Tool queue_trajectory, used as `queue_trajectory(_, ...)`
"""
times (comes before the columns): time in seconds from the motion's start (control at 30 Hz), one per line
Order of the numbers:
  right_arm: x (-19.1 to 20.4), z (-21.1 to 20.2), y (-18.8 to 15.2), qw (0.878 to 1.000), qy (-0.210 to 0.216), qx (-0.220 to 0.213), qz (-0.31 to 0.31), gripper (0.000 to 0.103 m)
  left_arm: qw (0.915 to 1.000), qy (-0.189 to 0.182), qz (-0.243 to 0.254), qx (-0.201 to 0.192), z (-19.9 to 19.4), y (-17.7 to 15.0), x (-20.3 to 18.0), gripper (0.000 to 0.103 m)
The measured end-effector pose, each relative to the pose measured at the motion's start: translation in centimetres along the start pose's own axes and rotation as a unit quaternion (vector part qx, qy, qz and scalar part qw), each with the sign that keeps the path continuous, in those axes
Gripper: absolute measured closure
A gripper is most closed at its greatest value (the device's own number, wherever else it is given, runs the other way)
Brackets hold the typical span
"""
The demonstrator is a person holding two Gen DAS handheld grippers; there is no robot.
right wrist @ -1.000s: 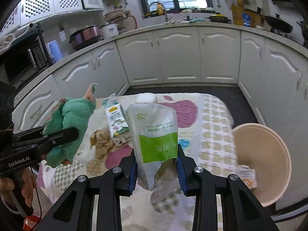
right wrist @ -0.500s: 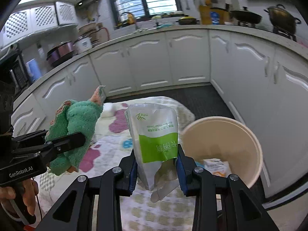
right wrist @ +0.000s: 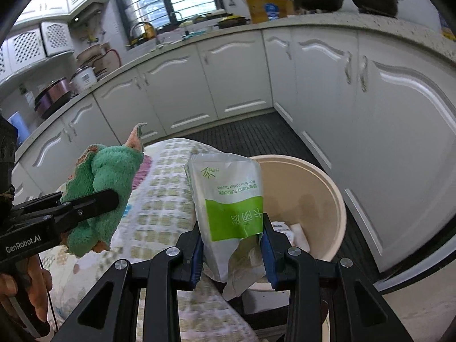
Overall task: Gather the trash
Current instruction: 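Carry the towel and clear bag over the beige bin, then open both tools to drop the towel and bag into the bin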
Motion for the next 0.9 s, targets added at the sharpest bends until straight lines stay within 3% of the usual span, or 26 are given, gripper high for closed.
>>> queue_trajectory(0.37,-2.9,2.2,-0.1,0.999,-0.01,0.018,0.027,0.07,0.9995,-0.003,0.009,0.03,5.0,1.1,-1.5,0.07)
queue_trajectory(0.9,-3.5,5.4,0.3,0.999,-0.023,0.042,0.022,0.069,0.9986,0.0,-0.005,0.052,9.3,2.0,-0.6,0.07)
Point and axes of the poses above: each gripper's, at about its wrist camera, not at the fingertips, and z roughly the way its jaws point, x to its left, y to its top, the point moved 4 cm from there along z, roughly the way its jaws point, and after that the axes turned 15 degrees about -y, right-handed, at the moved point
